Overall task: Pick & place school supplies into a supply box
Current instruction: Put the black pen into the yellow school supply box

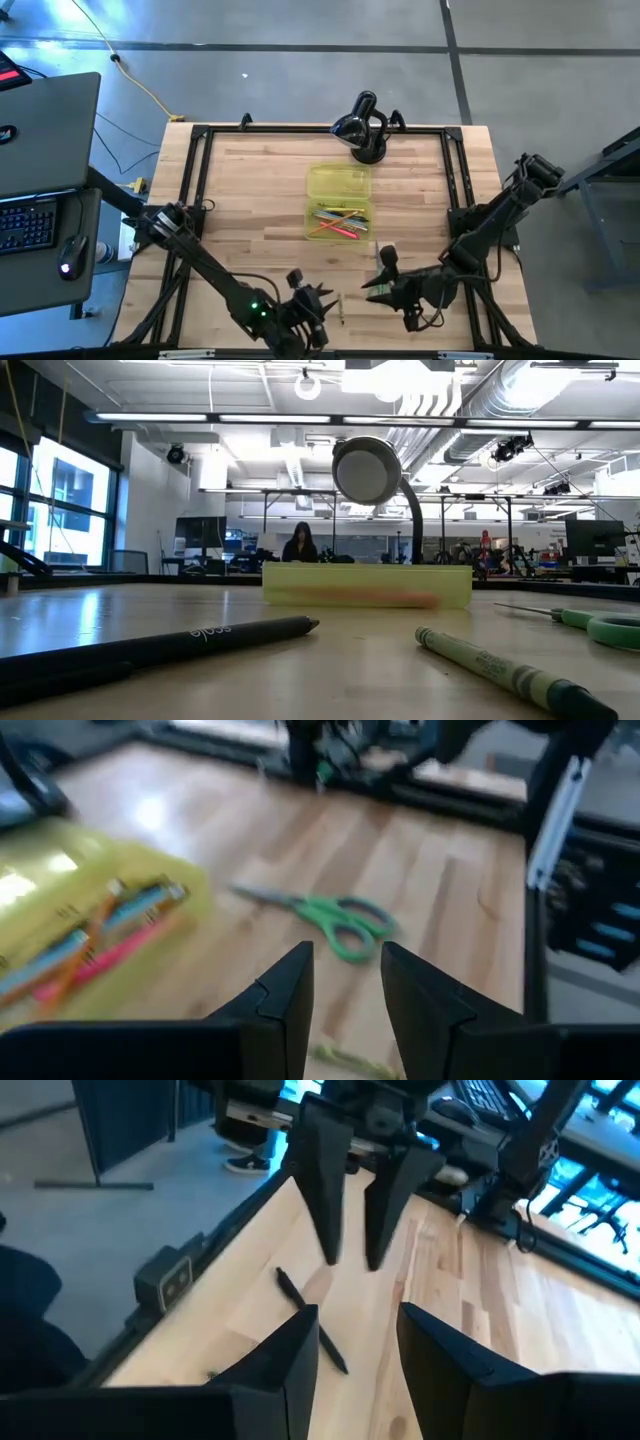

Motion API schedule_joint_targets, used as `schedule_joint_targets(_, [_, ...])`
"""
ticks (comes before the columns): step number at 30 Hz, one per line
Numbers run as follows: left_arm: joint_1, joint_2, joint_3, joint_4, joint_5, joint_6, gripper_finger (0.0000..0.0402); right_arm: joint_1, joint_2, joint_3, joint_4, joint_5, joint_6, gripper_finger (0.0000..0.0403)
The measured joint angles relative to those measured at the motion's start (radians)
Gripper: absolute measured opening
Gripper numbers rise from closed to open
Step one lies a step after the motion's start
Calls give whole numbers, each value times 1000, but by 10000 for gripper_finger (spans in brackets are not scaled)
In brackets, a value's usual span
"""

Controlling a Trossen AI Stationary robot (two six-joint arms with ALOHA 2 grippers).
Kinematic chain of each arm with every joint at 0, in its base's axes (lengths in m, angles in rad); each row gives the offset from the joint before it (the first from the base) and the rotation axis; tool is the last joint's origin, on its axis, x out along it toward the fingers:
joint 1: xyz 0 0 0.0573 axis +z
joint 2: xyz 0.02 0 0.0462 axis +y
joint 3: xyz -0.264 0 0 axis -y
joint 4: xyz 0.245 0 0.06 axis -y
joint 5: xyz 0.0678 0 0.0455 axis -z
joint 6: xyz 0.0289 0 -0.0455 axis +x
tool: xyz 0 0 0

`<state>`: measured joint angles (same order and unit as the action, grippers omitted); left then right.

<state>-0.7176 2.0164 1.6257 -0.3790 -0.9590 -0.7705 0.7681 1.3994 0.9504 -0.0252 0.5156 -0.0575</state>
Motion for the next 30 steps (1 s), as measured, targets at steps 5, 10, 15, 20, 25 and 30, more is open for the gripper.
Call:
schedule_joint_targets(5, [19,15,0,-51,66,-122,152,-8,0,0,-21,1,-79,117])
schedule_joint_targets(10, [9,14,1,-275,70,-396,152,-11,0,0,-88,44,-22,117])
schedule_joint_targets(15, [-24,24,-1,-472,158,-747,152,-11,0,0,-173,38,39,117])
schedule_joint_targets(20, [-42,68,-17,-417,200,-809,152,-11,0,0,-179,35,47,117])
schedule_joint_targets(25, [-44,144,-17,-408,169,-806,152,-11,0,0,-183,36,19,117])
schedule_joint_targets(30, [-43,209,-19,-398,131,-832,152,-11,0,0,-180,26,16,117])
